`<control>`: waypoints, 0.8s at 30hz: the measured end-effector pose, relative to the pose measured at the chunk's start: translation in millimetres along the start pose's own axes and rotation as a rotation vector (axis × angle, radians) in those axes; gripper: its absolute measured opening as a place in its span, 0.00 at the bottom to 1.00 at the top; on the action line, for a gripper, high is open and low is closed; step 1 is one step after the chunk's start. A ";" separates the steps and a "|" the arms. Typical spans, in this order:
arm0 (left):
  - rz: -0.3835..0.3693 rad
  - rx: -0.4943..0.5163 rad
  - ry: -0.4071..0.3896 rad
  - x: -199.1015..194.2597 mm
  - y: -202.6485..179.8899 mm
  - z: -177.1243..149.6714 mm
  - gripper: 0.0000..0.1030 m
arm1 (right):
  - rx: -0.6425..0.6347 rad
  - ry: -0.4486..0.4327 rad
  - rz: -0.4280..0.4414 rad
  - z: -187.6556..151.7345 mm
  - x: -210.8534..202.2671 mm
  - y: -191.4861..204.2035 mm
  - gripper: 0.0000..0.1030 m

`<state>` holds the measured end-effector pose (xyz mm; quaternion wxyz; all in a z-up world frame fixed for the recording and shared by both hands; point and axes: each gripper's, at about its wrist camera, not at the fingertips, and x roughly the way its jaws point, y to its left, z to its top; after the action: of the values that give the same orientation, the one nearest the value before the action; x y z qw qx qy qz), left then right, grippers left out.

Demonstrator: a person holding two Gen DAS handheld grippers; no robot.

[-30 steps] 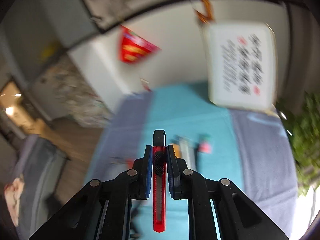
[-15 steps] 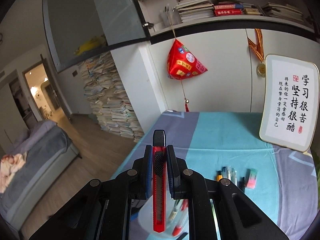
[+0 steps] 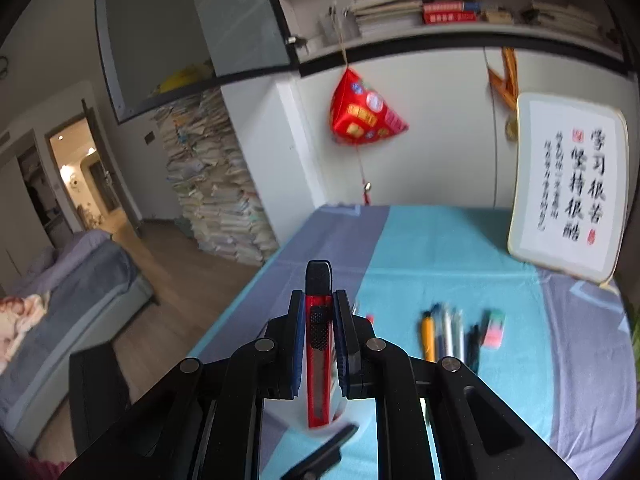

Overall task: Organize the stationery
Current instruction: 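Lower the red box cutter into the cup and release it, then grasp the black pen beside the eraser with the right gripper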

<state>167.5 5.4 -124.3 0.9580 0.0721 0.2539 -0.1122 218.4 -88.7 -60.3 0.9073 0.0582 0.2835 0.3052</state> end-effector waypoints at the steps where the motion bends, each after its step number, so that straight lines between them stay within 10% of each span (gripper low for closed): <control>1: 0.002 0.002 0.000 -0.4 -0.5 0.3 0.67 | 0.021 0.026 0.018 -1.0 -0.7 -3.1 0.14; 9: -0.002 -0.004 0.002 -0.9 1.3 -0.6 0.67 | 0.095 0.021 -0.035 -8.2 -37.6 -36.4 0.42; 18: 0.000 -0.002 0.002 -0.4 1.7 -0.6 0.67 | 0.101 0.307 -0.315 -69.5 10.7 -87.1 0.30; 24: 0.001 -0.001 0.004 -0.1 1.6 -1.1 0.67 | 0.060 0.353 -0.326 -86.0 23.0 -86.9 0.24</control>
<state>167.3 7.2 -125.1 0.9576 0.0720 0.2558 -0.1113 231.4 -151.1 -167.1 0.8788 -0.0154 0.4522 0.1515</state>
